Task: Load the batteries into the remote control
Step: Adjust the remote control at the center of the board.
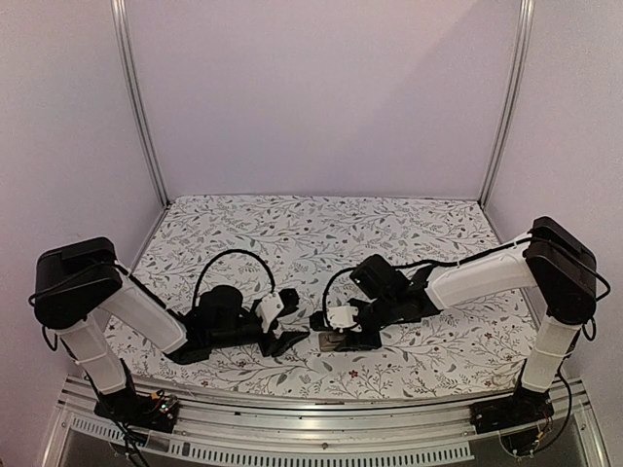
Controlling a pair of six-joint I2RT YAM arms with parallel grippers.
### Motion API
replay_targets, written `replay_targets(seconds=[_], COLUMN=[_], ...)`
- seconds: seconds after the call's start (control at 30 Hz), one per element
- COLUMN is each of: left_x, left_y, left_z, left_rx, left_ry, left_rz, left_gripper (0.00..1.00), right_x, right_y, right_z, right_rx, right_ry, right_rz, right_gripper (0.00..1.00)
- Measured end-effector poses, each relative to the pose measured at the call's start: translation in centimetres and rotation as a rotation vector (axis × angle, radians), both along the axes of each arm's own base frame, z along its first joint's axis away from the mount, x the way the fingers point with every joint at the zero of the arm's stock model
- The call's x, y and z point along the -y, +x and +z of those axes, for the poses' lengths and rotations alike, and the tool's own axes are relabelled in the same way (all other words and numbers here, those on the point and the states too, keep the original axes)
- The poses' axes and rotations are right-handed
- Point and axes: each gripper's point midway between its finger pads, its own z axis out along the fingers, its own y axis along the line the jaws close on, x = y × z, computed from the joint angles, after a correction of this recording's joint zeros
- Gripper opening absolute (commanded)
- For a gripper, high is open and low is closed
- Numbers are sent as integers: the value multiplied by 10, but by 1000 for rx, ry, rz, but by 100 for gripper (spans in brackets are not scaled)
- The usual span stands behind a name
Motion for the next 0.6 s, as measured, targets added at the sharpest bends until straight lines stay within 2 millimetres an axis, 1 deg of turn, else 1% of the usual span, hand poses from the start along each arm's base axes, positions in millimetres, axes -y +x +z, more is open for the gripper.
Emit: replay_targets(seconds=[0.07, 0.3, 0.37, 0.47, 0.53, 0.6], left_x=[1, 5, 5, 6, 7, 8], left_y=[0, -2, -2, -3, -4, -6], left_z=[0, -1, -1, -1, -1, -1], left_rx=[1, -3, -2, -2, 0, 2], left_ry=[-1, 1, 1, 0, 0, 1], left_rz=[-4, -26, -28, -34, -44, -58], left_gripper=[66, 66, 65, 65, 65, 61], right_x=[0, 0, -1, -2, -3, -5], right_y=[0, 0, 0, 0, 0, -1], right_z=[0, 0, 3, 12, 23, 38], right_rx=[0, -8, -11, -12, -9, -5], right_ry=[1, 5, 10, 31, 54, 85], right_rz=[0, -16, -20, -30, -31, -37], right_gripper=[46, 59, 61, 63, 63, 62])
